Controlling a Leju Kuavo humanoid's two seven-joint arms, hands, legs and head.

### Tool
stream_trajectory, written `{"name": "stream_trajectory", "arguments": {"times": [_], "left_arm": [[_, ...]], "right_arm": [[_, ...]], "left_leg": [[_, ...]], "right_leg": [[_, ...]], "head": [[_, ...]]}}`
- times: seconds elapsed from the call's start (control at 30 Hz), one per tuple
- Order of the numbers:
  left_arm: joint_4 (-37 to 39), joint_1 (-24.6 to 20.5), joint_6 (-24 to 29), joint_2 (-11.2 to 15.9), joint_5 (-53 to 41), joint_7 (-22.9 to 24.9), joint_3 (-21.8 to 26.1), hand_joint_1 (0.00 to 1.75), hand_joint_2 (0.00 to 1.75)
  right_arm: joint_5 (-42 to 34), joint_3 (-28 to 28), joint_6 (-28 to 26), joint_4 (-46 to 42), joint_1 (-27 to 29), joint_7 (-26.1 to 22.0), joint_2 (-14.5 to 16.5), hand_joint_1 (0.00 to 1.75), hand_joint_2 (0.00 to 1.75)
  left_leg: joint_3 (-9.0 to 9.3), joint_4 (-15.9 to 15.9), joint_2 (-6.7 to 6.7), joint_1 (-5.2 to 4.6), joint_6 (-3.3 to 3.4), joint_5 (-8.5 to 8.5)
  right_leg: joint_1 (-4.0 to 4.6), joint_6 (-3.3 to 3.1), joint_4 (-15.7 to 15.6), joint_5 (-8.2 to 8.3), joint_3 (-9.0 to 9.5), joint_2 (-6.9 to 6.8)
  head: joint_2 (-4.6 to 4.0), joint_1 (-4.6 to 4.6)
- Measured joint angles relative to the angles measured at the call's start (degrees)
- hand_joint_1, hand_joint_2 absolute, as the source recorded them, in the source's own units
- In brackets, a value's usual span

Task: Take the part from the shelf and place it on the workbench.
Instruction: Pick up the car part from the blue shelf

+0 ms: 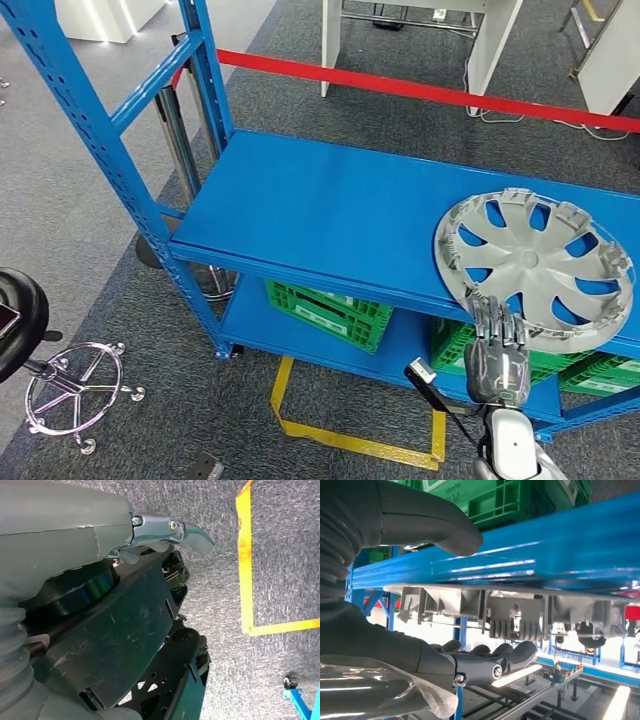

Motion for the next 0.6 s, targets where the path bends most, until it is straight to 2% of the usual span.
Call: {"name": "stream_trajectory", "arguments": {"times": [0.17,0.4,0.6], "left_arm": [[0.0,0.0,0.0,0.0,0.0,0.3,0.0,0.00,1.75],[0.0,0.0,-0.1,0.0,0.0,0.4,0.0,0.00,1.75],[0.0,0.0,-0.1,0.1,0.0,1.2,0.3,0.00,1.75]], "right_arm": [[0.0,0.0,0.0,0.4,-0.2,-0.1,0.0,0.00,1.75],[0.0,-0.8,0.0,4.0,-2.2,-2.7,1.2,0.00,1.75],[0.0,-0.9,0.0,5.8,-3.6,-1.5,2.1,0.00,1.75]], "left_leg": [[-0.01,0.0,0.00,0.00,0.00,0.00],[-0.01,0.0,0.00,0.00,0.00,0.00],[-0.02,0.0,0.00,0.00,0.00,0.00]], "right_leg": [[0.00,0.00,0.0,0.00,-0.01,0.00],[0.00,0.00,0.0,0.00,-0.01,0.00],[0.00,0.00,0.0,0.00,-0.01,0.00]], "head": [[0.00,0.00],[0.00,0.00],[0.00,0.01]]}}
